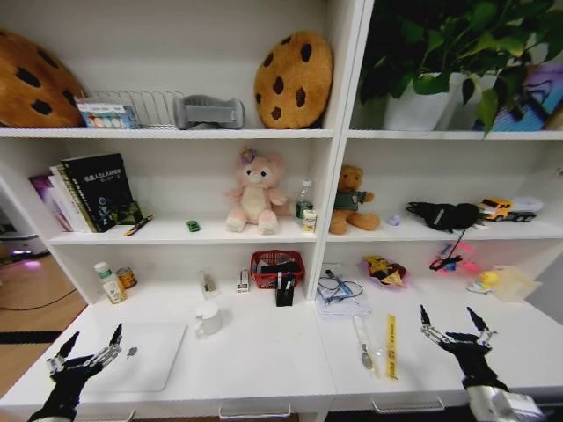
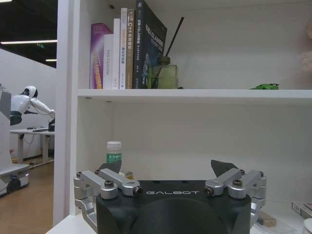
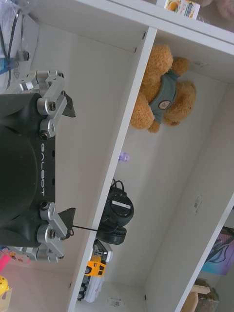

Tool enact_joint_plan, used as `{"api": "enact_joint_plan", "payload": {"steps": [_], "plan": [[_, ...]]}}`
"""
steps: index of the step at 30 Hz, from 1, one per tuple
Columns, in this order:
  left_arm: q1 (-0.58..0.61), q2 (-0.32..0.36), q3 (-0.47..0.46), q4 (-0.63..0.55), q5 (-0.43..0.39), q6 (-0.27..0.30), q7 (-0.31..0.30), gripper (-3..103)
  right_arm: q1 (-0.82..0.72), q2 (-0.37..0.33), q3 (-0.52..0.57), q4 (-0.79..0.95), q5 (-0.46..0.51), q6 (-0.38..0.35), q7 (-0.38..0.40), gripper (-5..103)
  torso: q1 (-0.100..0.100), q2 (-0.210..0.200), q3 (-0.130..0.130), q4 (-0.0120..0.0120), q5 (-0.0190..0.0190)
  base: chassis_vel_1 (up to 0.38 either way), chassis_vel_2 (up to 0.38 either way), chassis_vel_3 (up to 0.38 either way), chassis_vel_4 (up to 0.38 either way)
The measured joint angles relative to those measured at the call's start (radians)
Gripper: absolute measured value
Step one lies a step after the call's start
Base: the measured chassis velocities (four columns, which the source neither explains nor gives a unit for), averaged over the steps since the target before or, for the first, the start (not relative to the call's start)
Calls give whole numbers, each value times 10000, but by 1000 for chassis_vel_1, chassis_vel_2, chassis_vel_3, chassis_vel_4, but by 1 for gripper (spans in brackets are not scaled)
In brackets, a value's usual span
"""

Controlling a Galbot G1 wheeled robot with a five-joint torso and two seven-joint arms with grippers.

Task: Organize the objects on the table.

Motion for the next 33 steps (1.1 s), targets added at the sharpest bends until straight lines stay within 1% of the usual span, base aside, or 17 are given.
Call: {"api": "enact_joint_plan", "payload": {"steps": [4,8,12,13,14,22,27,33], "plan": [[0,0,0,-1,0,0,0,100,-1,0,0,-1,0,-2,0,100,0,0,0,-2,4,122,118,-143,-126],[0,0,0,-1,0,0,0,100,2,0,0,-1,0,-2,0,100,0,-1,1,2,4,115,114,-118,-117],[0,0,0,0,0,-1,1,100,2,0,0,-1,1,-2,1,100,0,0,1,0,0,136,140,-114,-128],[0,0,0,-1,0,0,0,100,3,0,0,-2,1,-3,0,100,0,-1,2,3,5,155,132,-155,-127],[0,0,0,-1,0,0,0,100,3,0,0,-1,1,-3,1,100,0,-1,1,-1,3,141,132,-138,-149],[0,0,0,0,0,0,0,100,2,0,0,-2,0,-3,1,100,0,0,0,-1,-1,156,145,-153,-147],[0,0,0,0,0,0,0,100,2,0,0,-2,1,-3,1,100,0,-1,1,-1,5,171,155,-157,-158],[0,0,0,0,0,0,0,100,3,0,-1,-1,1,-4,2,100,0,0,0,0,-5,163,159,-166,-161]]}}
